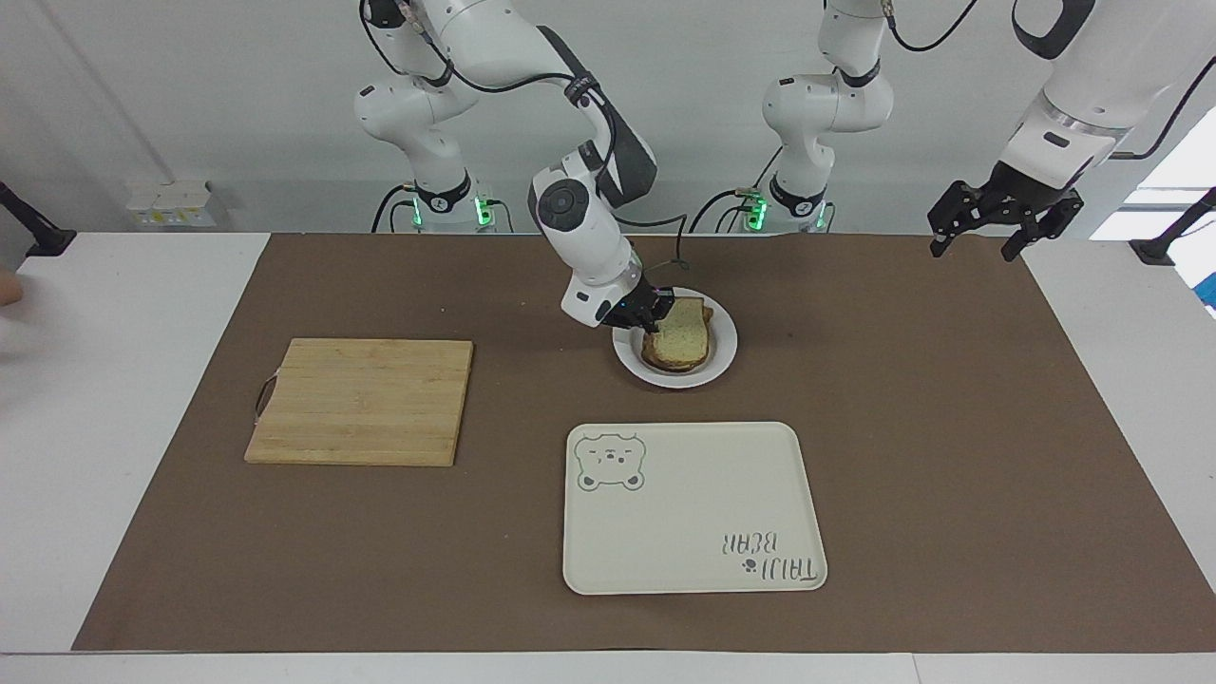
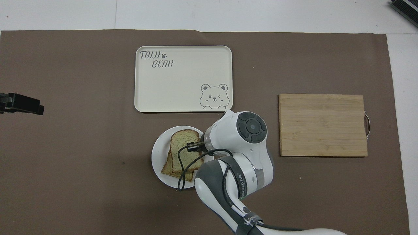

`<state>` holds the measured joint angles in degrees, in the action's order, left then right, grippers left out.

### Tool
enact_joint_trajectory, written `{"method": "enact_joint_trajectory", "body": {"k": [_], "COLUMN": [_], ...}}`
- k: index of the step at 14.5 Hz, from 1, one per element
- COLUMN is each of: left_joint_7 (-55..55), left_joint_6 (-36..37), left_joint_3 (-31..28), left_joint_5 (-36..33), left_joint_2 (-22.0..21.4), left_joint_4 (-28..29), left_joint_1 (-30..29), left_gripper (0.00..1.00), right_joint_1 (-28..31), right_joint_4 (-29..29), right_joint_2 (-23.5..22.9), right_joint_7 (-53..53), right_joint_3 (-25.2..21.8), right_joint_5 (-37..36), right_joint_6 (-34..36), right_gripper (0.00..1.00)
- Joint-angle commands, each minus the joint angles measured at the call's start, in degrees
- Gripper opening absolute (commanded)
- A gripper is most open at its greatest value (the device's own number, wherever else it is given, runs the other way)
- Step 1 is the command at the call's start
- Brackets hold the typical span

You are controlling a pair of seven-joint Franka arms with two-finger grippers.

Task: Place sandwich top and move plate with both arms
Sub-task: 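Lay the bread slice on the egg and open the right gripper, then retract the right gripper while the left gripper reaches toward the plate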

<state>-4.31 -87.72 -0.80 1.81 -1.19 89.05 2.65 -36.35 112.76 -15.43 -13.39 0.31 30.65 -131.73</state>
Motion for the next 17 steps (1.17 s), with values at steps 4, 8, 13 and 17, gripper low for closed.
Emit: {"method": "enact_joint_trajectory", "body": {"k": [4, 8, 13, 17], "left_joint_7": [0.7, 0.8, -0.2, -4.8], "left_joint_6": [0.6, 0.4, -1.2, -6.4], "left_joint_3": [0.5, 0.5, 0.5, 0.5], "left_joint_5": [-0.5, 0.8, 3.6, 6.9], "left_joint_2": [0.4, 0.1, -1.9, -3.7], "left_joint_4": [-1.0, -0.4, 5.2, 13.9], "left_joint_1": [-0.5, -0.8, -2.3, -2.1], "left_gripper": [1.0, 1.0, 1.0, 1.0], "right_joint_1": [-0.6, 0.7, 7.5, 15.7], "right_joint_4": [1.1, 1.0, 0.0, -1.4], "right_joint_2": [0.0, -0.4, 2.1, 6.6], "right_joint_7": [-1.6, -0.3, -0.9, -0.4], "right_joint_3": [-0.1, -0.6, -1.4, -1.2], "right_joint_5": [1.6, -4.2, -17.1, -26.7], "right_joint_6": [-0.8, -0.8, -0.1, 3.6], "right_gripper": [0.34, 1.0, 1.0, 1.0]}}
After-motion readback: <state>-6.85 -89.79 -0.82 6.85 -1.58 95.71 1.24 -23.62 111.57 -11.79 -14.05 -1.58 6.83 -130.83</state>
